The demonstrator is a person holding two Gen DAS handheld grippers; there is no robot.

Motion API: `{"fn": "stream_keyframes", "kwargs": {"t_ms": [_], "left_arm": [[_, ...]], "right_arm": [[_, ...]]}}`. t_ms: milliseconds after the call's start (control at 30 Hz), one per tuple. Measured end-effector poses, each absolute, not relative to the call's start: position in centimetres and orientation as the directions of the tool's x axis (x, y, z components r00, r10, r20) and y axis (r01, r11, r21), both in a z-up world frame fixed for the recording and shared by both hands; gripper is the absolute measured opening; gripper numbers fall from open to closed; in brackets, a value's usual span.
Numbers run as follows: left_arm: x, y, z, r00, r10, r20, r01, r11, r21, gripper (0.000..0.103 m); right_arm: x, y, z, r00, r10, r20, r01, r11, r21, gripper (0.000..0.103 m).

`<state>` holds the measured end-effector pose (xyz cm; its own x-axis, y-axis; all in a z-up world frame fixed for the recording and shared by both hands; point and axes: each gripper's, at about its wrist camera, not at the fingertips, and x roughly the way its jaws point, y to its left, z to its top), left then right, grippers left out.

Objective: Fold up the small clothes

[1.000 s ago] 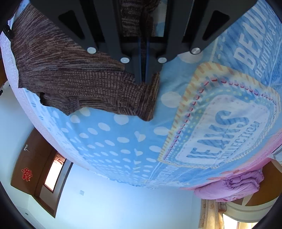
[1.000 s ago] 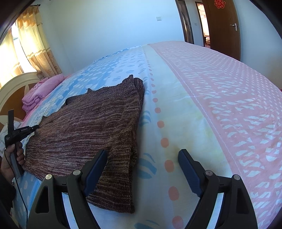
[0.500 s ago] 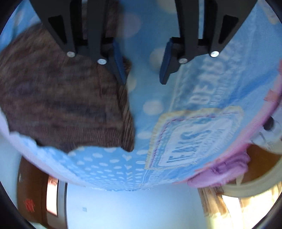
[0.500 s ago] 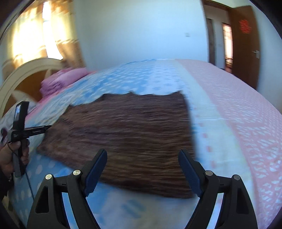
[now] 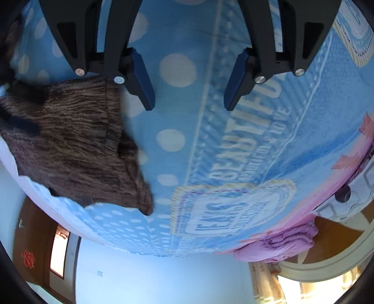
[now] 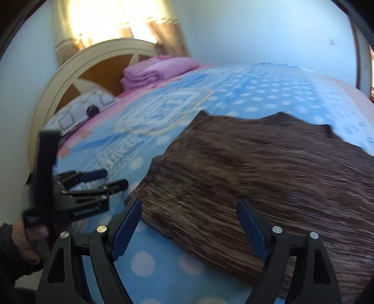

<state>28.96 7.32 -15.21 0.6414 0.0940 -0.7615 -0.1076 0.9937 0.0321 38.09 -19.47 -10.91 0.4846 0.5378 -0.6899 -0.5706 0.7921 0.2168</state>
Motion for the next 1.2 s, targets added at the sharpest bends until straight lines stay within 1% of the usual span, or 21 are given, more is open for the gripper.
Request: {"fn": "stream_keyframes", "kwargs": {"t_ms": [33,67,100,133,200,267,300,367,400,567,667,700,733,767,800,833,967,1200], "left_arm": [[28.9,8.1,-15.0,0.643,0.103,-0.759,-0.123,0.992,0.030,0.067],[28.8,8.6,-14.8,0.648,0.103,-0.755,-0.130,0.991,0.024,0.071],[29.0,9.4,-14.5,0.655,0.093,-0.750,-0.130,0.992,0.010,0.075],[29.2,10.0,-14.4,0.658,0.103,-0.746,-0.138,0.990,0.015,0.077],[29.7,10.6,-13.9,0.668,0.121,-0.734,-0.148,0.989,0.028,0.084],[30.8,10.9,-13.4,0.684,0.128,-0.718,-0.150,0.988,0.033,0.085],[31.6,11.0,-13.2,0.687,0.131,-0.715,-0.151,0.988,0.035,0.088],[32.9,11.1,-13.0,0.685,0.114,-0.720,-0.150,0.989,0.014,0.092],[33.6,11.2,-13.0,0.681,0.095,-0.726,-0.143,0.990,-0.005,0.092],[35.6,10.8,-12.6,0.681,0.046,-0.731,-0.100,0.994,-0.031,0.093],[36.9,9.6,-12.5,0.672,0.000,-0.741,-0.043,0.998,-0.038,0.093],[37.1,9.3,-12.4,0.674,0.012,-0.739,-0.041,0.999,-0.021,0.093],[37.5,8.8,-12.5,0.677,0.028,-0.735,-0.038,0.999,0.002,0.093],[37.9,8.4,-12.5,0.679,0.030,-0.734,-0.030,0.999,0.013,0.093],[38.3,8.1,-12.6,0.678,0.031,-0.735,-0.026,0.999,0.018,0.093],[38.6,7.9,-12.7,0.676,0.032,-0.736,-0.025,0.999,0.021,0.093],[39.8,6.8,-13.2,0.667,0.034,-0.745,-0.007,0.999,0.039,0.093],[41.6,4.9,-14.4,0.638,0.039,-0.769,0.026,0.997,0.072,0.093]], "right_arm": [[38.1,-18.3,-12.1,0.431,0.551,-0.715,-0.595,0.769,0.234,0.083],[37.7,-17.0,-13.6,0.337,0.568,-0.751,-0.628,0.730,0.270,0.084],[36.4,-16.2,-13.5,0.375,0.539,-0.754,-0.661,0.726,0.190,0.084],[35.4,-15.6,-13.2,0.350,0.551,-0.757,-0.704,0.688,0.175,0.084],[34.2,-15.4,-12.7,0.313,0.578,-0.753,-0.738,0.648,0.191,0.083],[33.7,-15.6,-12.3,0.373,0.560,-0.740,-0.728,0.670,0.141,0.083],[33.6,-15.8,-12.0,0.420,0.545,-0.726,-0.710,0.695,0.111,0.083],[33.7,-15.6,-11.4,0.512,0.481,-0.712,-0.663,0.748,0.028,0.083],[33.6,-15.2,-11.1,0.555,0.446,-0.702,-0.643,0.765,-0.022,0.083],[32.6,-12.3,-11.4,0.599,0.389,-0.700,-0.668,0.725,-0.168,0.083],[32.2,-10.8,-11.9,0.629,0.356,-0.691,-0.668,0.702,-0.247,0.083],[32.3,-10.3,-12.1,0.627,0.353,-0.694,-0.673,0.694,-0.256,0.081],[32.3,-10.4,-12.3,0.636,0.340,-0.693,-0.667,0.693,-0.272,0.072],[32.2,-10.4,-12.4,0.644,0.323,-0.694,-0.660,0.694,-0.289,0.066],[32.5,-10.4,-12.5,0.644,0.310,-0.699,-0.653,0.698,-0.292,0.052],[33.1,-10.4,-12.6,0.639,0.304,-0.707,-0.649,0.706,-0.283,0.048],[34.0,-10.5,-13.1,0.619,0.304,-0.724,-0.648,0.719,-0.252,0.048],[34.0,-10.7,-13.4,0.637,0.304,-0.708,-0.631,0.733,-0.253,0.046]]}}
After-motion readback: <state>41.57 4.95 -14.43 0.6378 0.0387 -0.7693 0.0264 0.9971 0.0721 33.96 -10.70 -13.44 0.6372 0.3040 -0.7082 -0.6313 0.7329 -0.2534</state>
